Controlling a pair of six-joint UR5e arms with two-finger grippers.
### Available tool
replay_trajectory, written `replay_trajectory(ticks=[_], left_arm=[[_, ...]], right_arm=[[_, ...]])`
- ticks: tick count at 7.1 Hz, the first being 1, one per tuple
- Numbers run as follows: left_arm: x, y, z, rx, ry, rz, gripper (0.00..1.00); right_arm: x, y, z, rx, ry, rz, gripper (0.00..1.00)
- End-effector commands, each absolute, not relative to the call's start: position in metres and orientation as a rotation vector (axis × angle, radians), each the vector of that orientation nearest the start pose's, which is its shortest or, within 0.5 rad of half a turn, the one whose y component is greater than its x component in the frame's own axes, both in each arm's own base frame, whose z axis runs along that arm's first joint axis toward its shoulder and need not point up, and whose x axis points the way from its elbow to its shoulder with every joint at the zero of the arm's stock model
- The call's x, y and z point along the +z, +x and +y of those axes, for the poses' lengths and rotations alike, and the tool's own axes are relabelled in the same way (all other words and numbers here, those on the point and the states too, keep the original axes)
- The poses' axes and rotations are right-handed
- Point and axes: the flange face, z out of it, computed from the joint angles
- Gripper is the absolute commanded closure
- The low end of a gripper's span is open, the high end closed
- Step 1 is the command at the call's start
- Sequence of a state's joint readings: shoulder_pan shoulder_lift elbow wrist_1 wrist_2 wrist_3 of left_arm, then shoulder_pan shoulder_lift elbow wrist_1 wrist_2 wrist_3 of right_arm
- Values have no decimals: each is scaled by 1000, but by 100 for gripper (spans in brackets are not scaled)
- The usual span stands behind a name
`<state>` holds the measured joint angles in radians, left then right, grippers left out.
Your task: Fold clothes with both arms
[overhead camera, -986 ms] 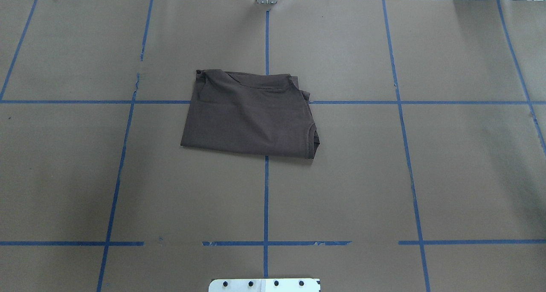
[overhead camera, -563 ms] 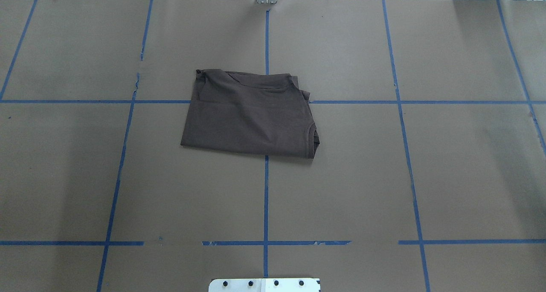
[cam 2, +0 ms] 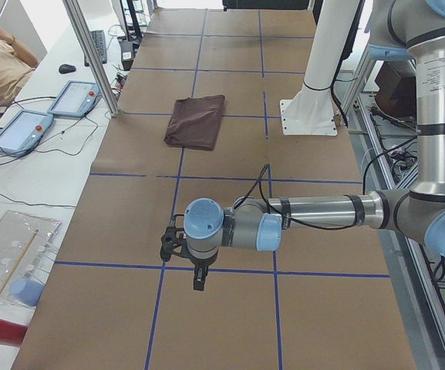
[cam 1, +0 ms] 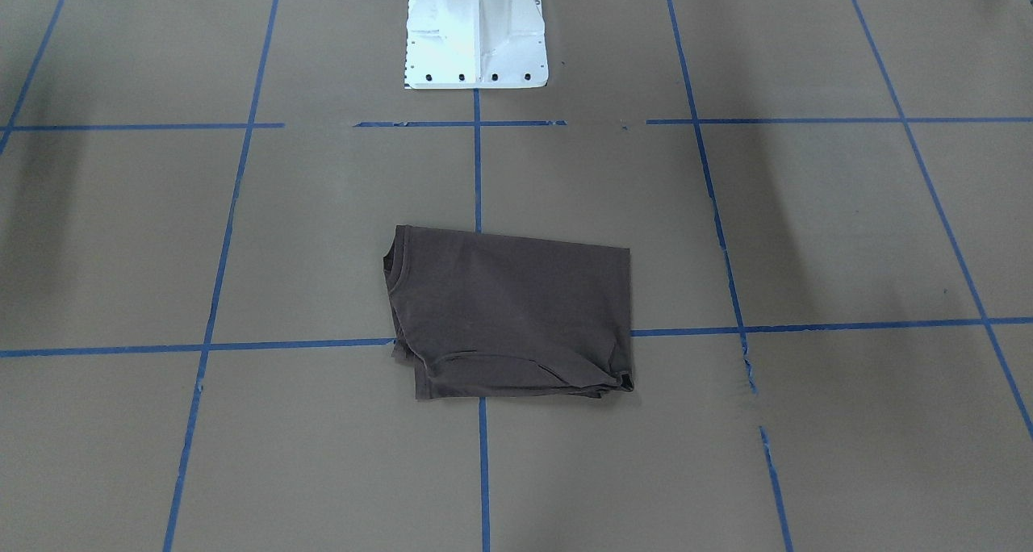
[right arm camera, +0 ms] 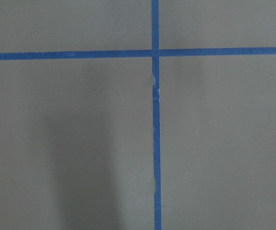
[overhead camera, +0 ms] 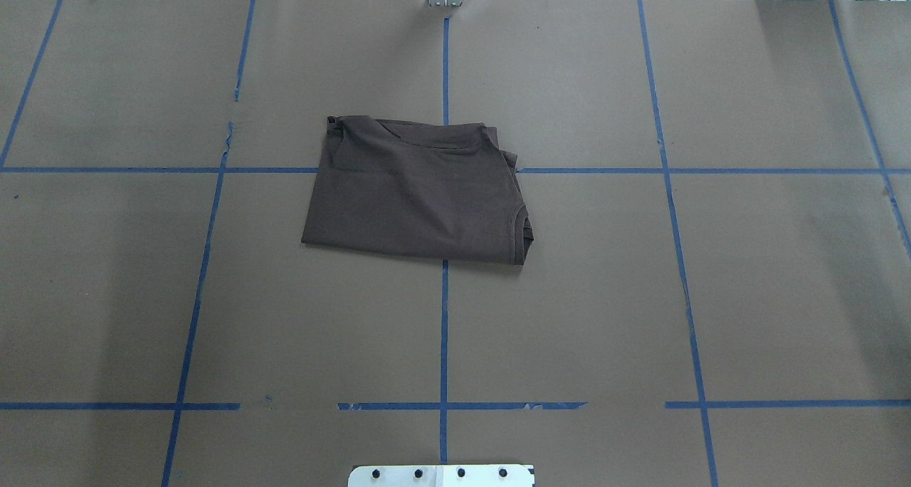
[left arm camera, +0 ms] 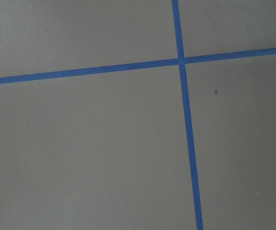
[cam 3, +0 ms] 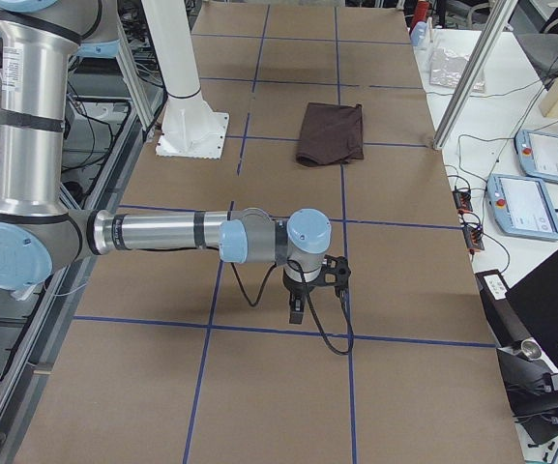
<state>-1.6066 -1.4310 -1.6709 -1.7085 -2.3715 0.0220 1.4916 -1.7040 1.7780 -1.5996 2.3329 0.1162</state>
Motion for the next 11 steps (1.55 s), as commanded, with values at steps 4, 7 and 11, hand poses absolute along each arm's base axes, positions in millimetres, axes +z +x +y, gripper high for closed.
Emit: replay_trajectory(ticks=[4, 7, 11], left_arm=[[639, -76, -448, 55, 216, 767, 0], [643, -75, -444, 53, 211, 766, 0], [642, -75, -444, 57, 214, 772, 0]], right_arm=[[603, 27, -447, -12, 8, -777, 0], [588, 28, -428, -34, 73, -788, 0], [611, 35, -411, -19, 37, -719, 0]])
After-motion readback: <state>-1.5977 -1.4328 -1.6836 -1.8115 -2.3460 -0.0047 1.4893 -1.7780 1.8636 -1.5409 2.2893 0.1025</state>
